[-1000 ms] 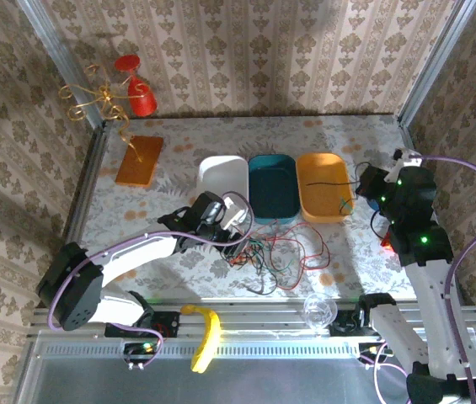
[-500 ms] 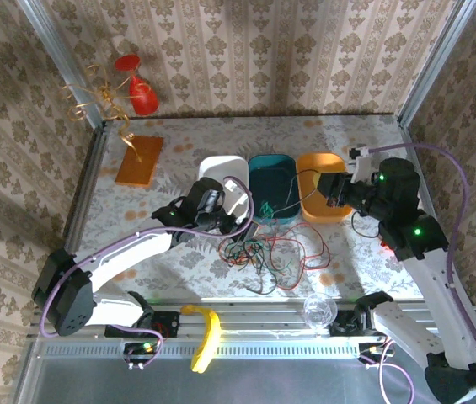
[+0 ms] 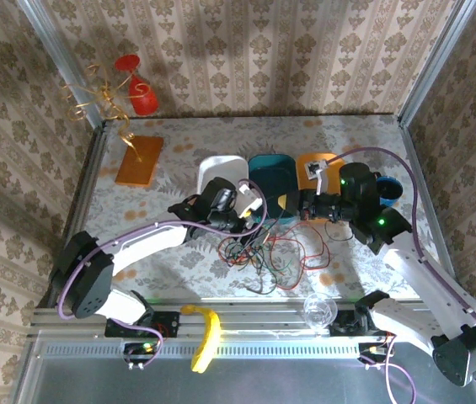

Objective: Untangle the cables

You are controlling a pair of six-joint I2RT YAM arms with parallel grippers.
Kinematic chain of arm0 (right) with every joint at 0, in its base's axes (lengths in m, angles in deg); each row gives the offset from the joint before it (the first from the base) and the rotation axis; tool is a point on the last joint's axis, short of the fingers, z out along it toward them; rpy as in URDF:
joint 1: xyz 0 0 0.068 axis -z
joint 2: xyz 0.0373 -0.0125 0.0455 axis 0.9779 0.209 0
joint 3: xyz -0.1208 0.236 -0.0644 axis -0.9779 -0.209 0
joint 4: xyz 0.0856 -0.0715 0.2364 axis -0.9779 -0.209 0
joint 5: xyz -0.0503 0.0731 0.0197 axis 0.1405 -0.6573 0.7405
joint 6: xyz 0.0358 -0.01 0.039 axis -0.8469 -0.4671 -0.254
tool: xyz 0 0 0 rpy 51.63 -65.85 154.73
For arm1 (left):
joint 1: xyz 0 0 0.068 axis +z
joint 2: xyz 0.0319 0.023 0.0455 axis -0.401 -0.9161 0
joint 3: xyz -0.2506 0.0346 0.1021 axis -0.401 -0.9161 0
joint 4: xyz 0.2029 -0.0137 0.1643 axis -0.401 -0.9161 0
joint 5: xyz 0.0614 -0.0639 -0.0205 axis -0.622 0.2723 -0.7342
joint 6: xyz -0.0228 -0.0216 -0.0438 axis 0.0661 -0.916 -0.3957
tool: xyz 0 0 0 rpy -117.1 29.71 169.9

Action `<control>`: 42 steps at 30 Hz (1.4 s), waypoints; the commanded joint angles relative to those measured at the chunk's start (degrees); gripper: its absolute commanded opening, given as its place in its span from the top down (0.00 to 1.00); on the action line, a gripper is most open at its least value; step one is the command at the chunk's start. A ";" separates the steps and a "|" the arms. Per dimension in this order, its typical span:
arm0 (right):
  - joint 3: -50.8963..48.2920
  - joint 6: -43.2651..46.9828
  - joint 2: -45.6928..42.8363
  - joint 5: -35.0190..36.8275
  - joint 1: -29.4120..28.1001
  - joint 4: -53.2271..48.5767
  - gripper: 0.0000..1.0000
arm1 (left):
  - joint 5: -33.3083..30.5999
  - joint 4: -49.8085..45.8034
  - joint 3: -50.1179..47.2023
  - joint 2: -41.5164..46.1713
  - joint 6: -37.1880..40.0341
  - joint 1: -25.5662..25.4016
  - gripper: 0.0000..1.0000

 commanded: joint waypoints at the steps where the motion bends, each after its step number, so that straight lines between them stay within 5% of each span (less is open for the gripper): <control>1: -0.69 -2.17 0.63 -1.71 -0.31 5.20 0.96 | 2.38 0.72 2.12 -1.71 2.21 -0.30 0.08; 4: -0.58 -2.31 0.93 -1.94 -0.50 5.51 0.97 | 1.35 0.84 2.16 -3.18 2.53 -0.15 0.15; 14: 1.92 1.06 -0.65 -0.39 -0.51 0.73 0.97 | 0.32 3.40 -0.21 -3.34 0.15 1.84 0.84; 19: 1.90 2.69 -1.68 5.20 -0.16 -2.06 0.98 | -0.02 2.22 -0.80 -1.84 0.02 2.05 1.00; 24: 0.28 1.97 -3.66 17.08 1.70 -4.43 0.99 | -0.29 2.30 -1.85 0.18 -1.35 2.11 1.00; 29: -1.11 -1.00 -5.78 36.80 5.10 -12.28 1.00 | -0.08 2.21 -2.74 3.37 -2.43 2.56 1.00; 42: -3.43 -7.08 -11.31 54.28 11.79 -21.63 1.00 | 3.03 3.97 -6.32 10.13 -7.83 7.06 1.00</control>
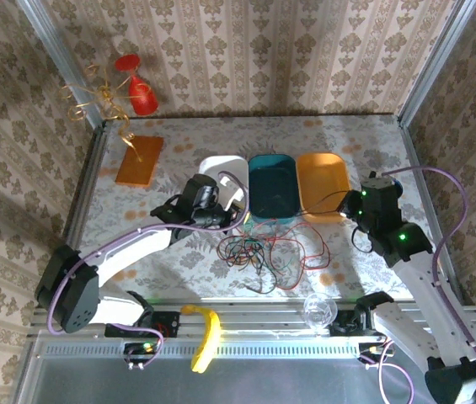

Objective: Untangle the cables

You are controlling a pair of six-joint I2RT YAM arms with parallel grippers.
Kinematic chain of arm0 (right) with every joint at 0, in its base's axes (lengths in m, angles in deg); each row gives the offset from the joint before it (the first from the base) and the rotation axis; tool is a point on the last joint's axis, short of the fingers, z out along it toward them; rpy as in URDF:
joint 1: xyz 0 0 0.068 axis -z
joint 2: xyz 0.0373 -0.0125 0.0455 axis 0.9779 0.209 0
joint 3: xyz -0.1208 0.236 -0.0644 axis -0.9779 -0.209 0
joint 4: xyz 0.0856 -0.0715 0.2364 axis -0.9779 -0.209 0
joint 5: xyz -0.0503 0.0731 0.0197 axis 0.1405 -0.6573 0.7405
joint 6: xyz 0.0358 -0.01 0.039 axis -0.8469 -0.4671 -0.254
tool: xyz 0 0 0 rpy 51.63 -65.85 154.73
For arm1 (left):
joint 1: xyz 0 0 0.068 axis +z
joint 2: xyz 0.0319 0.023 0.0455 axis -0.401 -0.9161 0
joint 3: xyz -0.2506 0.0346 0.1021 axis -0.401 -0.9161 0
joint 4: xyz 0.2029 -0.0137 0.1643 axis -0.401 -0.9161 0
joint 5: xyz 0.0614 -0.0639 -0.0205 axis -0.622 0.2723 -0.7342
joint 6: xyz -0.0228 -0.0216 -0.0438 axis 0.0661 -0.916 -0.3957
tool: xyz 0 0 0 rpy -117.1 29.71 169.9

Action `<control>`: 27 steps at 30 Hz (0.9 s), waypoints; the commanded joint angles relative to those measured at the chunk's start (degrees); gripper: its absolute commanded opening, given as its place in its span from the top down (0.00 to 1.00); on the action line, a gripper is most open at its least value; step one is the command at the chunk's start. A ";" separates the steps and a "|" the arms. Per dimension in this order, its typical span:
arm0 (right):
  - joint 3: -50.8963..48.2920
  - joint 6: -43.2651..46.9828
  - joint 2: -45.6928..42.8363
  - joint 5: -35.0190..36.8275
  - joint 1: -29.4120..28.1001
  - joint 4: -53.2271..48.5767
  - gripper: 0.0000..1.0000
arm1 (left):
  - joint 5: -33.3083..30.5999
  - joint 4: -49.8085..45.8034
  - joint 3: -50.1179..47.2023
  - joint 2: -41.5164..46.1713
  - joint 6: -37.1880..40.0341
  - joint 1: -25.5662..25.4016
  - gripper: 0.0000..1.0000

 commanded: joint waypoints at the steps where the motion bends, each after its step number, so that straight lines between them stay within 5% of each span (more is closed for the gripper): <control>1: 0.01 -1.53 -1.79 6.17 1.27 -2.47 1.00 | 1.76 0.45 -1.31 2.85 -2.41 1.39 1.00; 7: -0.48 3.49 -5.21 -5.34 2.89 9.56 1.00 | 0.98 0.54 -2.11 4.07 -2.52 2.69 1.00; 17: 9.52 8.99 0.07 -11.83 3.54 13.77 1.00 | -4.05 7.36 -4.40 3.86 -5.27 2.58 1.00; 27: 12.84 9.19 7.92 -4.34 6.33 18.13 1.00 | -6.01 8.24 -4.84 3.30 -6.40 2.58 1.00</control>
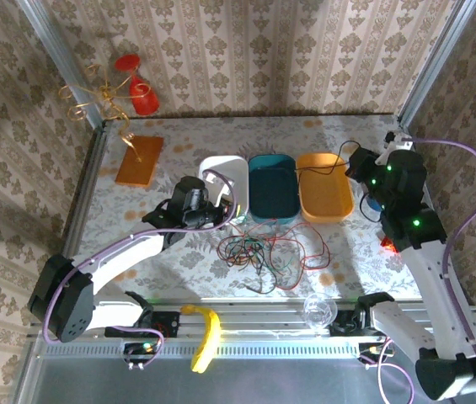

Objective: Untangle the cables

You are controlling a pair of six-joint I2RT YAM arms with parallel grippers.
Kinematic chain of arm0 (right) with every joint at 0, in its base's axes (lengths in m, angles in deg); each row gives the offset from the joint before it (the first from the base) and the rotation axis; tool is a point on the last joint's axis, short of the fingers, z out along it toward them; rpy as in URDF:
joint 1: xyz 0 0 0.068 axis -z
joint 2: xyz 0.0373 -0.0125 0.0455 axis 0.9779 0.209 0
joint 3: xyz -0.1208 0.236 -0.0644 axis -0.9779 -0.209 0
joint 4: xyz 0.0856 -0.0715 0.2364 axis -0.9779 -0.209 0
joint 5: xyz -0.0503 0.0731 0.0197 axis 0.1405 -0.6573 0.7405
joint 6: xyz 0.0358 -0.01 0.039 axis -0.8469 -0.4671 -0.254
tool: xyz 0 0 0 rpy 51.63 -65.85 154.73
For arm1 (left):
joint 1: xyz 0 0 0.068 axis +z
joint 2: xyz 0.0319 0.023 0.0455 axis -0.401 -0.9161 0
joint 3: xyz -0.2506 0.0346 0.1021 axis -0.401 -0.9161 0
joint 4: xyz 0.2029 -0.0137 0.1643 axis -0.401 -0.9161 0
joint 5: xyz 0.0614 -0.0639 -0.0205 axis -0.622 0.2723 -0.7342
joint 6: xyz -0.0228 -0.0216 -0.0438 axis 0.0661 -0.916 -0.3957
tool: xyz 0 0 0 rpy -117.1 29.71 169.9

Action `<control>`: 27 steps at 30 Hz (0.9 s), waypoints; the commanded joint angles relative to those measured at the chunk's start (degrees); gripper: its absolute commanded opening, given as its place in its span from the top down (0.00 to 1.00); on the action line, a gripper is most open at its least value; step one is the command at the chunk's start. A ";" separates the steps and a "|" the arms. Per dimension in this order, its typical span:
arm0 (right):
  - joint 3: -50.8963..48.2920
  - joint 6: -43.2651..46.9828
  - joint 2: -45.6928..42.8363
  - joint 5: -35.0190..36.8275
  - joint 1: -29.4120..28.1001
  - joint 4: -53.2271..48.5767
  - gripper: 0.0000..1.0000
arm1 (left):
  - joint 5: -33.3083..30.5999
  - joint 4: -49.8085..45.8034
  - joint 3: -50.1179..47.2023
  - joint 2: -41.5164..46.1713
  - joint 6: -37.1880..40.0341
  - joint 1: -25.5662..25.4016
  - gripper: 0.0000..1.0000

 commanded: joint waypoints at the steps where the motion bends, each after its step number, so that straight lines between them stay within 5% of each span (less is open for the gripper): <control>1: -0.28 0.95 2.64 4.81 0.93 3.63 1.00 | -1.51 1.48 -0.64 0.16 -1.12 0.22 1.00; 9: -7.44 -1.78 16.20 5.99 2.21 13.83 1.00 | -1.08 0.95 -0.29 -0.63 -1.13 -0.13 1.00; 16: -8.29 -6.47 29.24 6.31 1.83 10.74 1.00 | -1.60 -0.10 0.15 -0.46 -0.86 -0.15 1.00; 27: -4.17 -6.98 34.96 14.29 1.60 -0.57 1.00 | -1.39 -0.46 0.68 -1.68 -0.79 -0.20 1.00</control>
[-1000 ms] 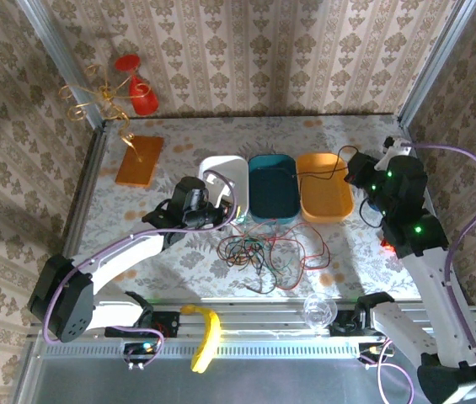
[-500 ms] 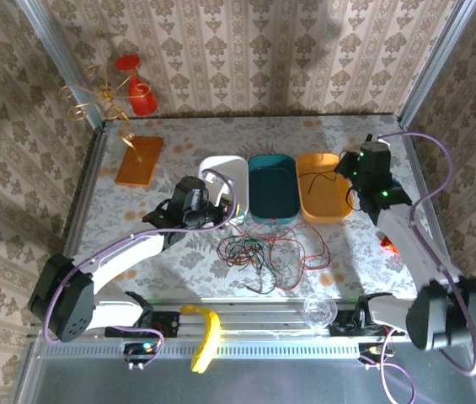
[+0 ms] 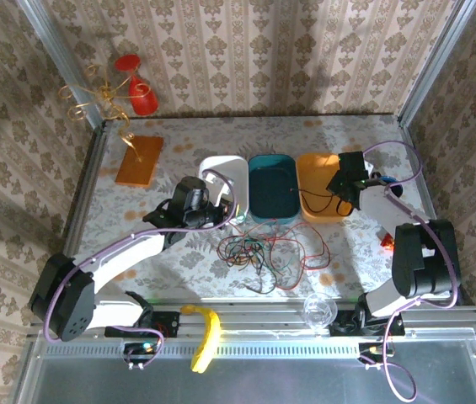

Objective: Untangle the cables

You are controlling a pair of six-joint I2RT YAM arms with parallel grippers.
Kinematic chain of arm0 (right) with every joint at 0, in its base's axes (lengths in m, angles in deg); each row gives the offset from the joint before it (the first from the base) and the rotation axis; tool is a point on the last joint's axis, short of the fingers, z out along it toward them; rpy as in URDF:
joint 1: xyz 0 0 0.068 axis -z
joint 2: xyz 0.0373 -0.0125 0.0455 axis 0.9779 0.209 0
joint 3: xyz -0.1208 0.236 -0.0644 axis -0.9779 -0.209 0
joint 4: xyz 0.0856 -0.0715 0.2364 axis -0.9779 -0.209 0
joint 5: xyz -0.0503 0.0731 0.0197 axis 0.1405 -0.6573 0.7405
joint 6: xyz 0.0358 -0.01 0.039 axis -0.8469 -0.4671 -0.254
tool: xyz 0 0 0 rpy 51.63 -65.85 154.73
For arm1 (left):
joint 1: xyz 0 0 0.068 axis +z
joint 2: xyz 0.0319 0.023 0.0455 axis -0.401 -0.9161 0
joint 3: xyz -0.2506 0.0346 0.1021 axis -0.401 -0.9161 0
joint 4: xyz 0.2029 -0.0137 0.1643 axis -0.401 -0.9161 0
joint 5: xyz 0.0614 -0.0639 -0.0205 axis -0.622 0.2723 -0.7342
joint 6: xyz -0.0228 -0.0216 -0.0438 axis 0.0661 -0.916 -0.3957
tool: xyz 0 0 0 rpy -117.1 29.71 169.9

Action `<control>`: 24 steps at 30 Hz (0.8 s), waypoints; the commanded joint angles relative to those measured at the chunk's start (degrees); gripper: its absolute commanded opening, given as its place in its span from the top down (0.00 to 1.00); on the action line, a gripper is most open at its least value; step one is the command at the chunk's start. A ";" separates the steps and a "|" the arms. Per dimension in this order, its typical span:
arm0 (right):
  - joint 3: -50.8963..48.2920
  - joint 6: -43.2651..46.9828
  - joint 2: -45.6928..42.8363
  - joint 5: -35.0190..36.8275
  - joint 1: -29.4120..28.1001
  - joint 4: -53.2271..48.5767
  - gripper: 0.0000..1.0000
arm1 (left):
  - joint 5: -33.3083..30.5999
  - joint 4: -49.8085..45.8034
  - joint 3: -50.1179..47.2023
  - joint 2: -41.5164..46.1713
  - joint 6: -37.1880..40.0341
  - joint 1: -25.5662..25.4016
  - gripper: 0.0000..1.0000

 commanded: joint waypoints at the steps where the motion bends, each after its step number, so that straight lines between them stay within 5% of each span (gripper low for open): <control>1: 1.70 -0.38 -1.14 4.46 -0.36 -2.96 1.00 | 0.12 -0.12 0.76 -1.07 -0.22 -0.14 1.00; 19: 5.38 3.80 -3.25 10.86 0.36 -3.66 1.00 | 0.74 -1.44 1.66 -1.42 0.83 -0.20 1.00; 24: 4.38 5.78 -2.28 7.38 -0.95 -2.96 1.00 | 0.56 -1.48 1.65 -1.43 0.92 -0.24 1.00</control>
